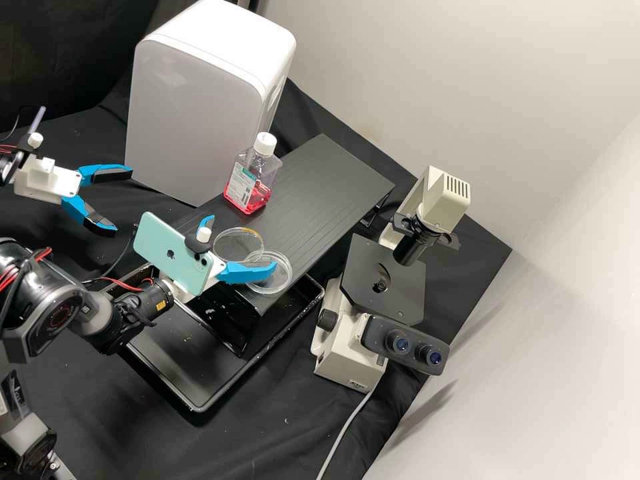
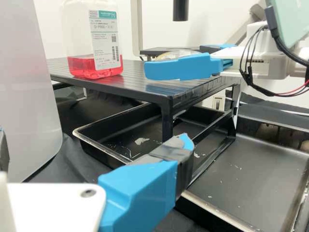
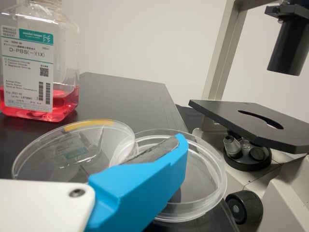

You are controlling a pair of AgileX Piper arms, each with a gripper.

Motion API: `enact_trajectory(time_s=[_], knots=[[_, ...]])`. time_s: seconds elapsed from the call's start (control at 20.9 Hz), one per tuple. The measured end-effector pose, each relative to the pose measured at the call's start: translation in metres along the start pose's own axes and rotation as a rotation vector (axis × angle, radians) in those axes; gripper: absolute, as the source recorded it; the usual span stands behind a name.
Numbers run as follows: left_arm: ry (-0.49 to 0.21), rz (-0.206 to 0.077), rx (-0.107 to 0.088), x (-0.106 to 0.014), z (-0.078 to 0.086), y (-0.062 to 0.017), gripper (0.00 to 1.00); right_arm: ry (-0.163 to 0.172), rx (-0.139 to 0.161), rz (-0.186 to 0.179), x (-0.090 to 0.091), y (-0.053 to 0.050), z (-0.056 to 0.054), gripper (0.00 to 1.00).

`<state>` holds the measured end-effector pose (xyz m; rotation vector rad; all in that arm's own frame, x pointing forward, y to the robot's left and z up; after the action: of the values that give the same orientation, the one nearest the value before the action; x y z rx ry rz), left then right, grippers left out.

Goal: Place the lid on the petri dish

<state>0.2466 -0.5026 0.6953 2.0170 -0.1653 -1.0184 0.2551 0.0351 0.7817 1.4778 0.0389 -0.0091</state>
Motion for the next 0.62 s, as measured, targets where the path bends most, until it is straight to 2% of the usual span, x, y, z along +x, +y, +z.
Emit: enact_trajectory(time_s=[0.62], knots=[[0.000,0.000,0.000,0.0000,0.0000,0.0000,1.00,-0.008,0.000,0.006,0.0002,0.0016,0.0020,1.00]])
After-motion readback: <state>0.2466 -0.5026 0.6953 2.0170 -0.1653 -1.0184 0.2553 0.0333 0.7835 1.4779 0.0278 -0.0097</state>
